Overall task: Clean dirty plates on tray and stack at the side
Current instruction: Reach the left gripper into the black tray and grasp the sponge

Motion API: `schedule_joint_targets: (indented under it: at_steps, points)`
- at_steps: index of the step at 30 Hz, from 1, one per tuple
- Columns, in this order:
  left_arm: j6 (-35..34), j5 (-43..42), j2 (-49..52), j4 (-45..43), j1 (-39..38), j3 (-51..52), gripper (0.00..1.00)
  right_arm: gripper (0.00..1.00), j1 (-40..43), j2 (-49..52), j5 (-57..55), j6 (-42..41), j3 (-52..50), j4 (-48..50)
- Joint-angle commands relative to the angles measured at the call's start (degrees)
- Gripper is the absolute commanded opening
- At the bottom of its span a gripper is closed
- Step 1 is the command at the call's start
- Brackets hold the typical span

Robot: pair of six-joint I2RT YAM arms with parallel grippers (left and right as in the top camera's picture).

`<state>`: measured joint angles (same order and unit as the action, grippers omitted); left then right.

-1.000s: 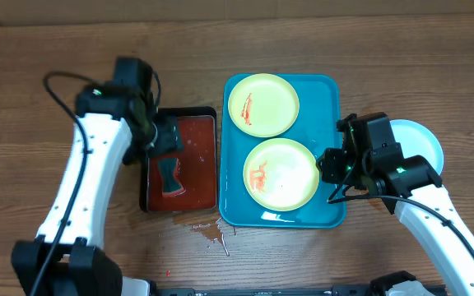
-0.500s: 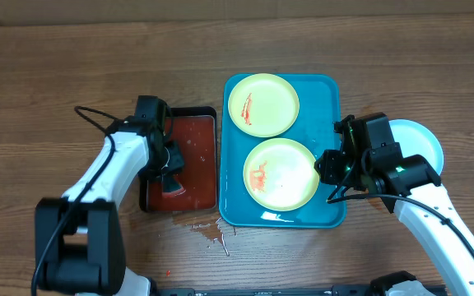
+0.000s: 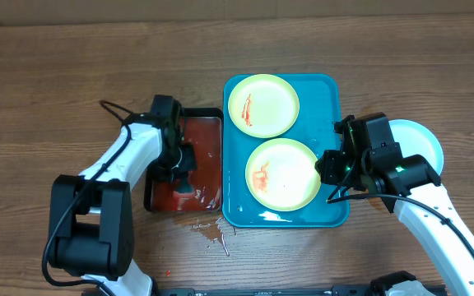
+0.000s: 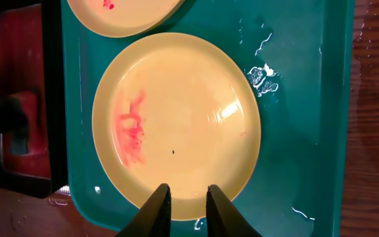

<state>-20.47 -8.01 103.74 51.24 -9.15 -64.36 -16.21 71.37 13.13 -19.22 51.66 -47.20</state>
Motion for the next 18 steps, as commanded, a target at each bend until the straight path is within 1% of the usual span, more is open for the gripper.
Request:
schedule_joint_targets:
  at_steps: [1, 4, 5, 8, 9, 12, 16, 18]
  points:
    - [1.7, -2.1, 0.8, 1.7, -0.5, -4.2, 0.17, 0.2, 0.1, 0.0, 0.3, 0.6, 0.9, -0.1]
    - [1.9, -2.1, 0.8, 1.7, -0.5, -4.4, 0.32, 0.2, 0.1, 0.0, 0.3, 0.6, 0.9, -0.1]
    - [2.6, -2.1, 0.8, 1.8, -0.5, -4.4, 0.34, 0.2, 0.1, 0.0, 0.3, 0.6, 0.9, -0.1]
    - [4.9, -2.1, 0.8, 2.8, -0.5, -4.3, 0.33, 0.2, 0.1, 0.0, 0.3, 0.6, 0.9, -0.1]
    - [4.9, -2.1, 0.8, 2.9, -0.6, -4.1, 0.35, 0.2, 0.1, 0.0, 0.3, 0.6, 0.9, -0.1]
    - [4.9, -1.0, 0.9, 1.6, -1.2, -2.5, 0.34, 0.2, 0.1, 0.0, 0.3, 0.6, 0.9, -0.1]
    - [3.7, 2.3, 0.9, -2.7, -3.0, 1.9, 0.31, 0.2, 0.1, 0.0, 0.3, 0.6, 0.9, -0.1]
    - [3.0, 3.1, 0.9, -4.2, -3.8, 3.9, 0.25, 0.2, 0.1, 0.0, 0.3, 0.6, 0.9, -0.3]
